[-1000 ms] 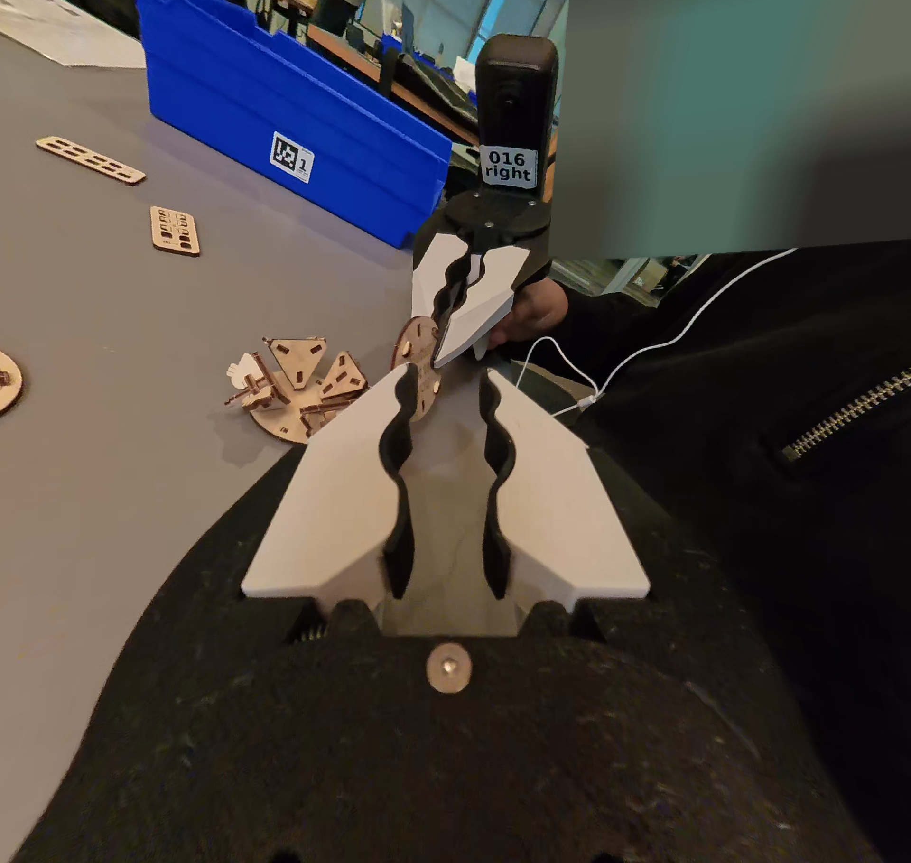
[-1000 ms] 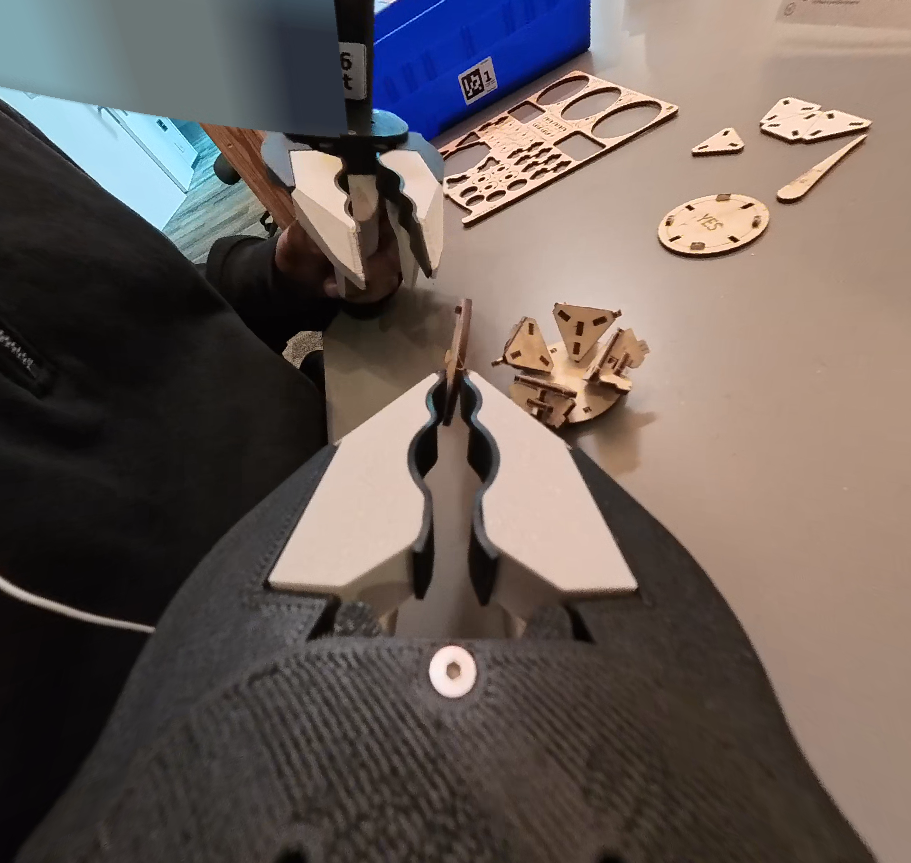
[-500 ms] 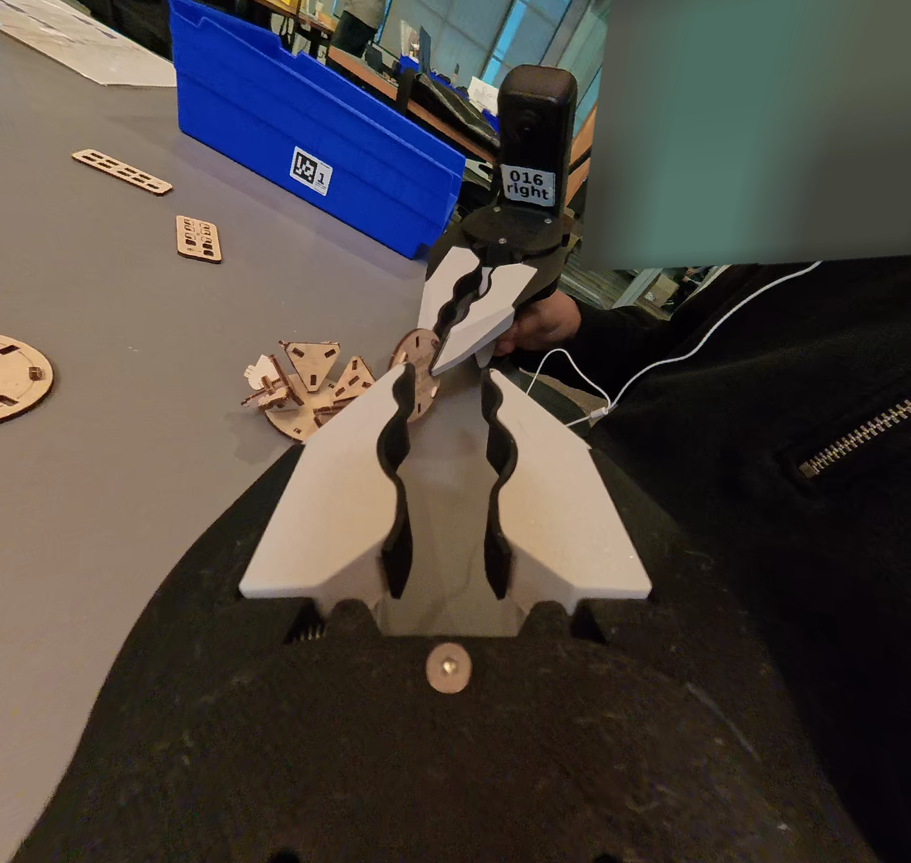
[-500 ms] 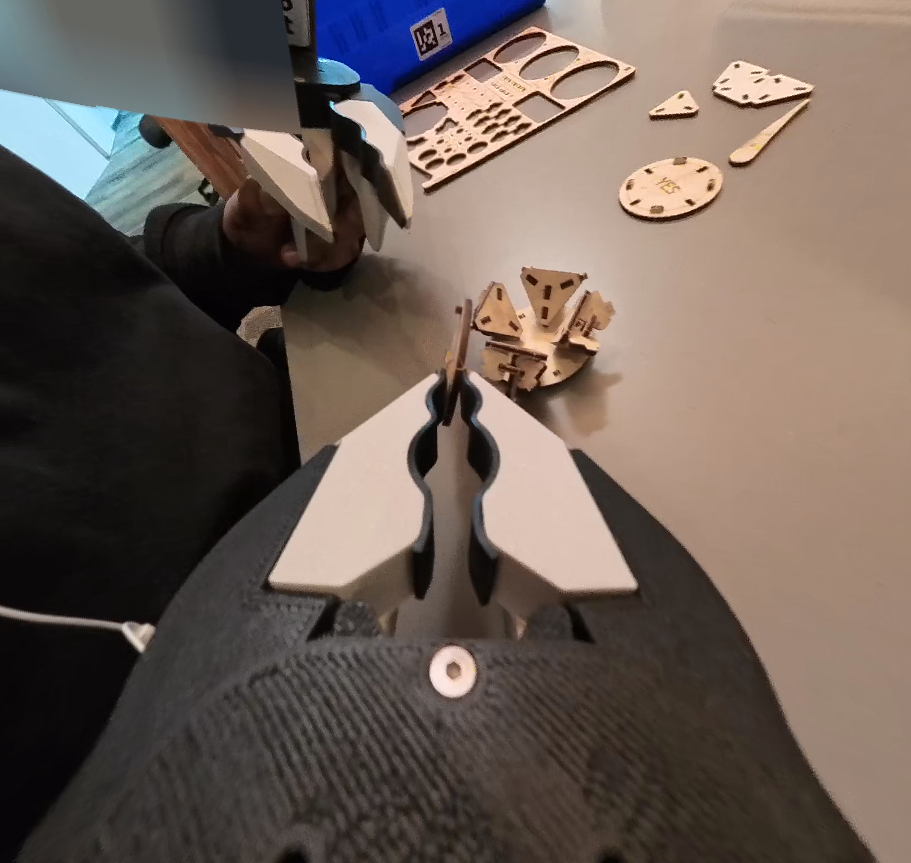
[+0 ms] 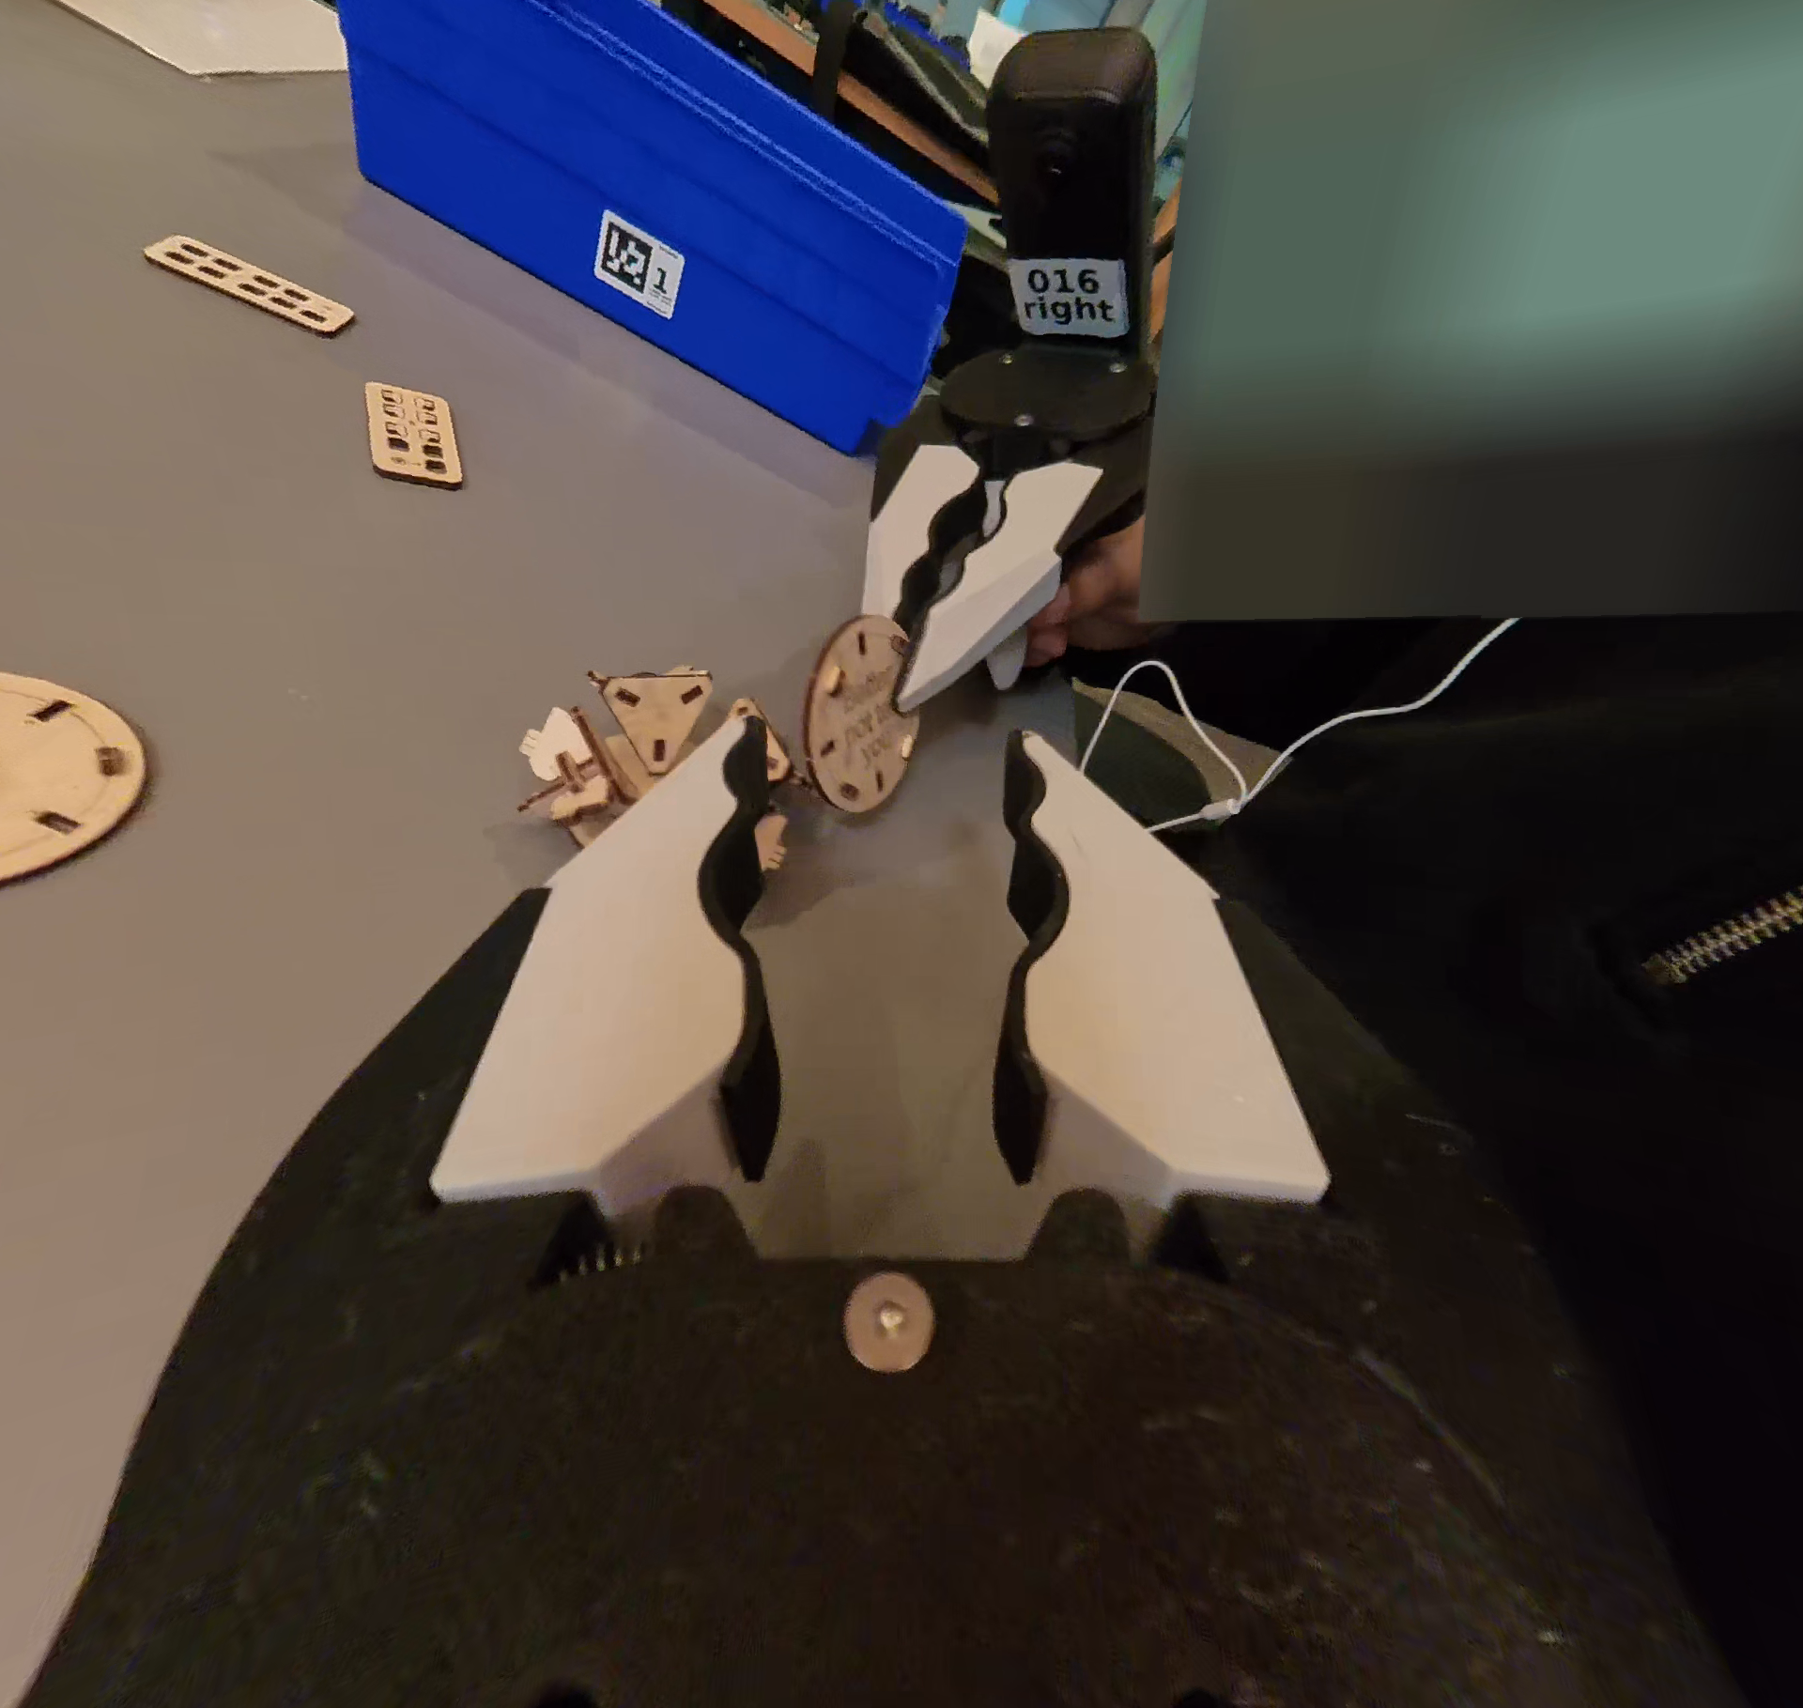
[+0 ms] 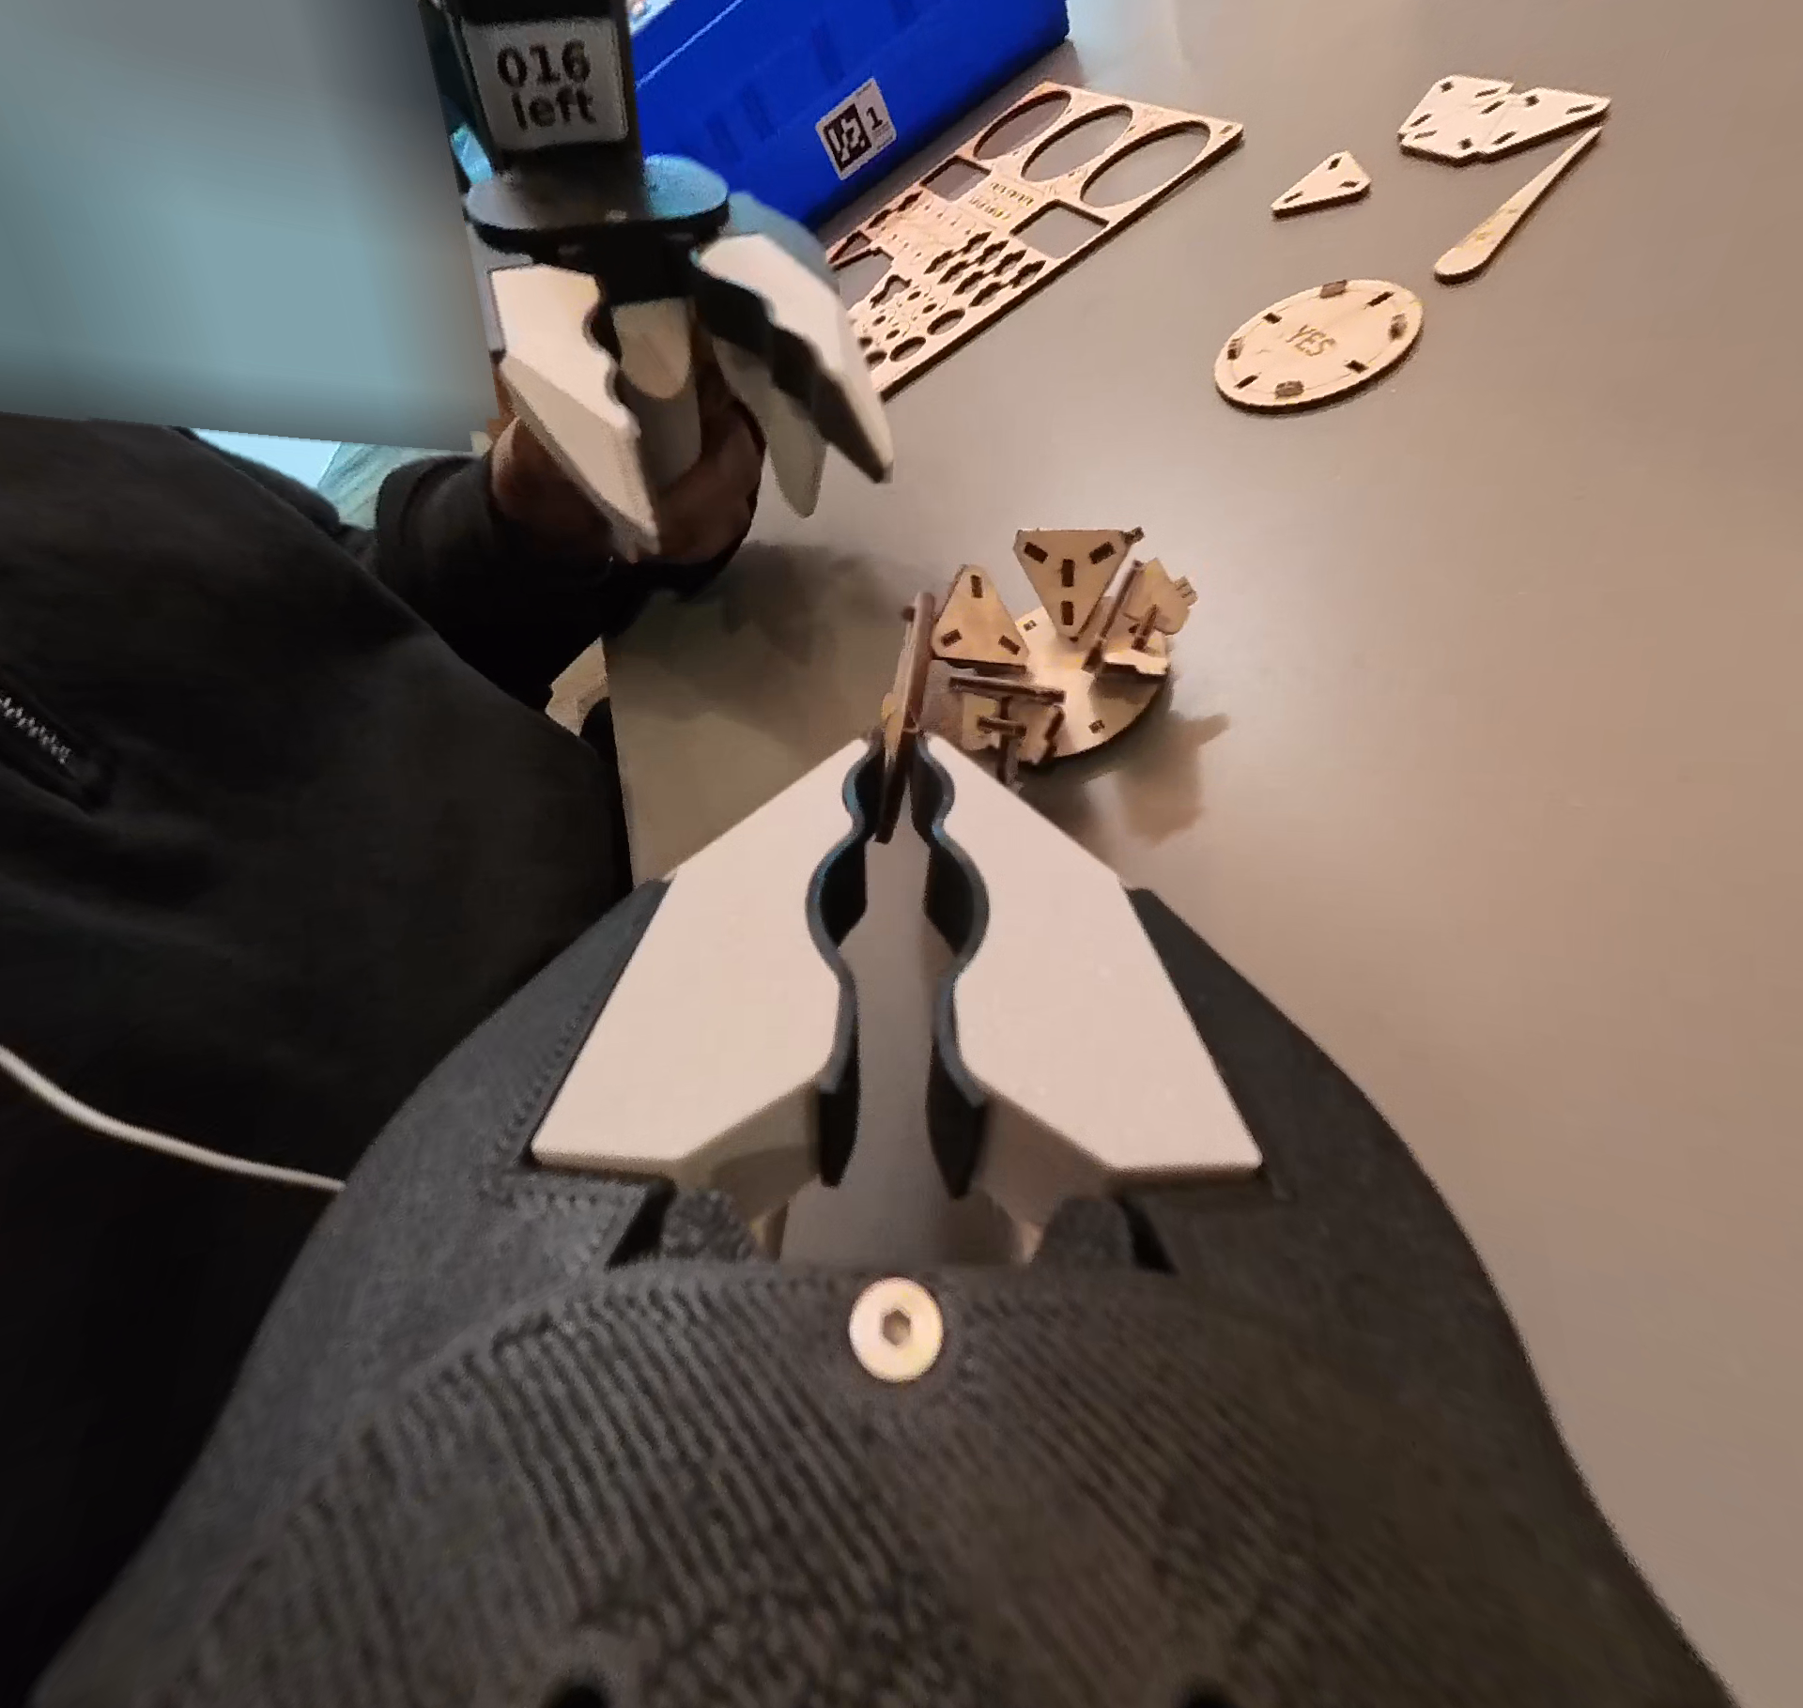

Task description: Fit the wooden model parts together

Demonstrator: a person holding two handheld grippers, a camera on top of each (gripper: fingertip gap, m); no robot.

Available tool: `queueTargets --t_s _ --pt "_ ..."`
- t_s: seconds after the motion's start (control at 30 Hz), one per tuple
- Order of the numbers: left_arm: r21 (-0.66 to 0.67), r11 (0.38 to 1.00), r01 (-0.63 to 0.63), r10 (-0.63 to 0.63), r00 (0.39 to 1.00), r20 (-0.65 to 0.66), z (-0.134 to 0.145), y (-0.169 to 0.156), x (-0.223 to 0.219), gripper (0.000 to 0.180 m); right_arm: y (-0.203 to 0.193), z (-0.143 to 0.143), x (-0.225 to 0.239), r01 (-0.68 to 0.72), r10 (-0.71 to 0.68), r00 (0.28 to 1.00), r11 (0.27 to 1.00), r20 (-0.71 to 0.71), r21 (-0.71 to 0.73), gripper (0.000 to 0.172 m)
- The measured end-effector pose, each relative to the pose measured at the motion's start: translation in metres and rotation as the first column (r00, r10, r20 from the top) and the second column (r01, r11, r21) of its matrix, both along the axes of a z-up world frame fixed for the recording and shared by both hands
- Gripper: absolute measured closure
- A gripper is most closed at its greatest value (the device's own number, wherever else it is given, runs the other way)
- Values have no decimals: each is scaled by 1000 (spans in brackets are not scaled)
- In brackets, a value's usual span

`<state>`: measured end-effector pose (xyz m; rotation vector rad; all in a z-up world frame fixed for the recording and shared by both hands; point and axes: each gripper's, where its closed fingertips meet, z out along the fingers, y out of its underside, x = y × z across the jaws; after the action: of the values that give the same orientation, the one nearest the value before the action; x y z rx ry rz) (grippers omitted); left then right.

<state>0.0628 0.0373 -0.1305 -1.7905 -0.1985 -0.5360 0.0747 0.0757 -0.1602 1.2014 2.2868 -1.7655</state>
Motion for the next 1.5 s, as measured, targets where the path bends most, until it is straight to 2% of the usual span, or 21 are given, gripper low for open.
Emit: queueTargets --t_s 0.13,0.23,0.33,0.4,0.5,0.6,0.77,0.9,0.93,1.0,1.1,1.2,1.33,1.5 --pt "1 1000 9 -9 1000 5 1 5 -8 140 -5 -5 3 -33 33 999 999 8 35 169" --pt "3 1000 13 -13 999 35 -1 11 -11 158 -9 -6 6 -63 63 998 997 15 45 169" --pt "-37 999 33 -32 999 37 -9 18 -8 164 -12 -5 7 -80 79 996 997 33 20 169" --pt "-82 992 93 -88 994 69 -15 20 1 169 -11 -3 7 -80 79 996 997 40 2 169" --pt "-109 984 139 -126 986 113 -19 23 7 162 -12 2 6 -84 85 996 996 42 -23 169" --pt "-122 983 140 -130 988 81 -21 23 9 177 -14 2 7 -97 97 995 995 30 4 169" --pt "-142 977 157 -151 987 50 -24 20 13 177 -10 5 1 -58 60 998 997 -34 54 168" --pt "-150 976 156 -158 988 3 -27 18 16 178 -12 1 6 -80 88 994 991 -66 110 169" --pt "-146 974 171 -175 984 -18 -26 16 20 176 -13 1 9 -96 107 991 987 -84 128 169" --pt "-111 974 195 -200 979 -35 -22 10 27 157 -15 2 13 -123 153 977 974 -149 192 169" --pt "-34 994 101 -103 993 -59 -11 0 17 134 -16 0 16 -155 249 935 927 -253 340 169" --pt "-78 997 6 -16 991 -130 -16 -6 3 117 -22 0 19 -211 363 877 879 -314 427 169" --pt "-110 994 30 -59 960 -273 -21 -5 3 114 -28 -2 12 -243 441 827 839 -349 487 170" --pt "-141 988 62 -94 968 -233 -26 0 -5 113 -31 1 9 -239 472 797 819 -376 521 169"
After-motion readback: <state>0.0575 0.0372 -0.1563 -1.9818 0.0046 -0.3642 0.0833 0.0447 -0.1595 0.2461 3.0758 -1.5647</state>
